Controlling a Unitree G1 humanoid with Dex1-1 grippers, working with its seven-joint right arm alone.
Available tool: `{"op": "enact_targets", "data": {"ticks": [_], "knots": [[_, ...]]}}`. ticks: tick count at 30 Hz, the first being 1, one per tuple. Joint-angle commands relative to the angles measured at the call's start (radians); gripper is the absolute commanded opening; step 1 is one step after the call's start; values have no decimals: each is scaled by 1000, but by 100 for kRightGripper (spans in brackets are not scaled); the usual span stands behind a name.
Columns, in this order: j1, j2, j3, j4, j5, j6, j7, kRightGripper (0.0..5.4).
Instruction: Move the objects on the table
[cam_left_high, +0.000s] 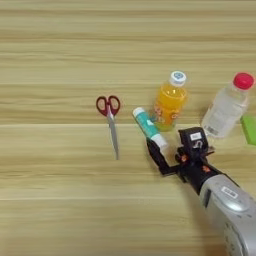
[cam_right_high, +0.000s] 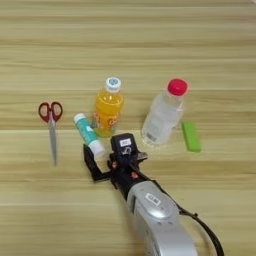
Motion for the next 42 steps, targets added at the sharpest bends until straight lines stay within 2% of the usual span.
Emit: {"op": "enact_targets", "data": {"ticks": [1, 6, 9, 12, 16, 26, 30, 36, 42], "knots": [[13, 7, -2, -149, 34, 8, -17, 533], [31, 12, -9, -215, 44, 21, -39, 537], [28, 8, -35, -181, 30, -18, -49, 537], [38, 2, -59, -148, 24, -83, -46, 537], [54, 13, -82, -97, 11, -210, -53, 537], [87, 39, -44, -33, -88, -464, -100, 537], [87, 60, -47, 0, -77, -524, -109, 537], [76, 75, -45, 51, -93, -617, -124, 537], [74, 96, -40, 87, -82, -663, -138, 537]]}}
